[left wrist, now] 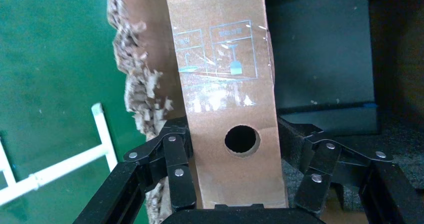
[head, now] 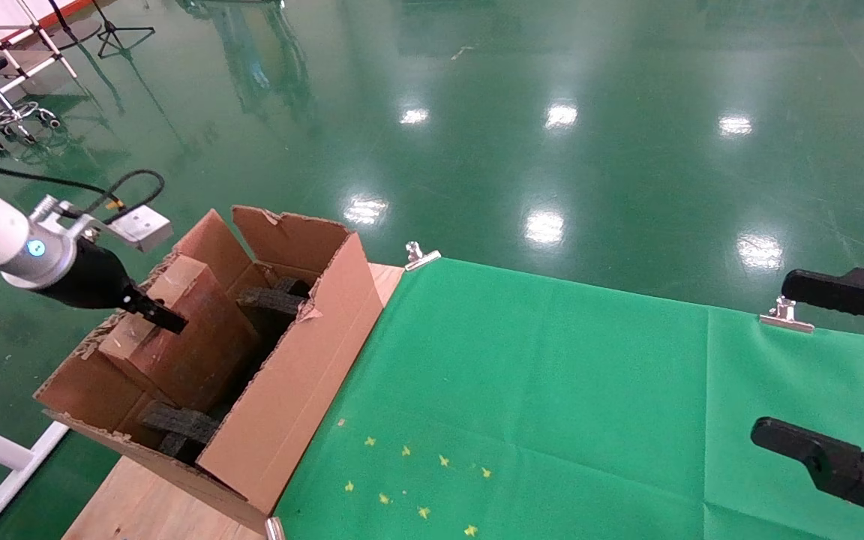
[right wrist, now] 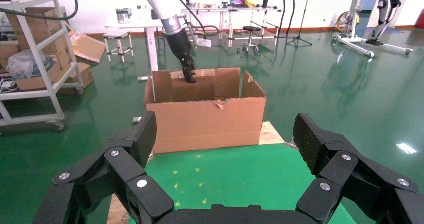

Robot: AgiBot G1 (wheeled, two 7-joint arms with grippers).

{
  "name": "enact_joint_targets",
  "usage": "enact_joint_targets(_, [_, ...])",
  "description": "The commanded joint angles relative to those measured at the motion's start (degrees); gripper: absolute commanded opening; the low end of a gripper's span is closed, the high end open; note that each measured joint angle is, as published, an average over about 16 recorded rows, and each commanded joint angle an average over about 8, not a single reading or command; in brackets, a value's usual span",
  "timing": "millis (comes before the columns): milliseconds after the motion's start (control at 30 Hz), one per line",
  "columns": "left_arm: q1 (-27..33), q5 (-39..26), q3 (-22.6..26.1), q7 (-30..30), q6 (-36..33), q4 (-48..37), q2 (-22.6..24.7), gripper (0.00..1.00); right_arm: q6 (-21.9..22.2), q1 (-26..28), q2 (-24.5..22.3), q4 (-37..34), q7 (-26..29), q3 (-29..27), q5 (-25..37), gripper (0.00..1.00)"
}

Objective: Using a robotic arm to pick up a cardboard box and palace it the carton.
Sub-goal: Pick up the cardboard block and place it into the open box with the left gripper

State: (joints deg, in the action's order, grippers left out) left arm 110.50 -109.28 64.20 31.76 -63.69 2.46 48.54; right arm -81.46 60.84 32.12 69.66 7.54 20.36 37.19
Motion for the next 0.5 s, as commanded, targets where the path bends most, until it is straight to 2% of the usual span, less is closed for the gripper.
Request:
enact_joint_targets(33, [-0.72, -0.15, 0.11, 0.52, 0.66, -0.85, 0.66, 0.00, 0.00, 0.00, 0.00, 0.00, 0.00, 0.00, 0.00, 1.00])
enact_joint_targets(233, [-3.03, -0.38, 0.28, 2.81, 2.12, -2.54, 2.15, 0.00, 0.00, 0.00, 0.00, 0.00, 0.00, 0.00, 0.00, 1.00])
enact_joint_targets(267, [-3.31, -0.38, 0.28, 3.22, 2.38, -2.76, 2.30, 0.04, 0.00, 0.00, 0.00, 0.00, 0.00, 0.00, 0.00, 1.00])
enact_joint_targets(500, [-4.44, -0.15, 0.07, 5.18, 3.94, -3.85, 2.78, 0.92, 0.02, -0.01, -0.01, -0.01, 0.00, 0.00, -0.02, 1.00])
